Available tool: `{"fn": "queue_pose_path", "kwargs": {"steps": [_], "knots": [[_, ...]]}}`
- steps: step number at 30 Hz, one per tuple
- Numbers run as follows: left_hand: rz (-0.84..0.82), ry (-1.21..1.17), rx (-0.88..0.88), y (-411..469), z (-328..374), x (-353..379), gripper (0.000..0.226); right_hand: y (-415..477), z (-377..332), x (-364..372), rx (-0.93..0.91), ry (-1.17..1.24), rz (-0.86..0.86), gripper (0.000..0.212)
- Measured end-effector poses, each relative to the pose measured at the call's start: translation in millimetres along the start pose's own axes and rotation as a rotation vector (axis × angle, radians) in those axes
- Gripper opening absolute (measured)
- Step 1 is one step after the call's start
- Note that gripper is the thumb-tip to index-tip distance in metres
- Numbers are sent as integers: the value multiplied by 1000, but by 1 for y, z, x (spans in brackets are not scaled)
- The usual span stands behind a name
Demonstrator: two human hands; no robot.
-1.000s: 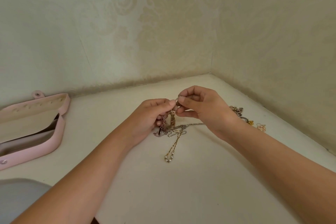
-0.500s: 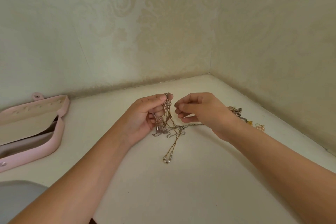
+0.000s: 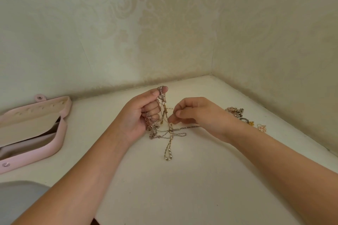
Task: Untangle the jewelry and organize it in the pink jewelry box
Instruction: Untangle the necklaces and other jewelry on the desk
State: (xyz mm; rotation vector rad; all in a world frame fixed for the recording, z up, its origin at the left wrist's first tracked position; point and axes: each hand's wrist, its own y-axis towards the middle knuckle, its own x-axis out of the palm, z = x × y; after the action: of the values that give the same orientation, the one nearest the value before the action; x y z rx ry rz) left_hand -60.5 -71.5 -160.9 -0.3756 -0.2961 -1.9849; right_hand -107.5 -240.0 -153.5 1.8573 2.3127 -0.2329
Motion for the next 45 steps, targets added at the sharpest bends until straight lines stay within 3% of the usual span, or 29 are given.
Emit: {"fn": "queue_pose_path", "kwargs": {"steps": [5,8,12,17,22,24,29,39,45], "knots": [[26,16,27,0,2,-4,22,-3,-9,-5,42,317,-23,19],[49,59,58,1,2,-5,24,-6,-12,-8,52,377,-7,18],[118,111,135,-1,4,-3,29,-11,-19,-14,103,218,-20,13],[111,13,166,0,6,-5,38,-17,-26,-25,154,1,-47,19],[122,70,153,1,5,-8,45,-27,-37,-36,176,-657,147,23],[135,165,157,0,4,-8,48,-31,-39,-40,166,-802,212,22],[162,407,156,-1,-1,-3,58,-39,-44,-44,285,-857,263,26],[170,485,185,-4,0,-3,80,-48,-50,-56,434,-882,331,21],[63,722,131,-10,0,6,99,-50,-52,-61,498,-860,325,26]]}}
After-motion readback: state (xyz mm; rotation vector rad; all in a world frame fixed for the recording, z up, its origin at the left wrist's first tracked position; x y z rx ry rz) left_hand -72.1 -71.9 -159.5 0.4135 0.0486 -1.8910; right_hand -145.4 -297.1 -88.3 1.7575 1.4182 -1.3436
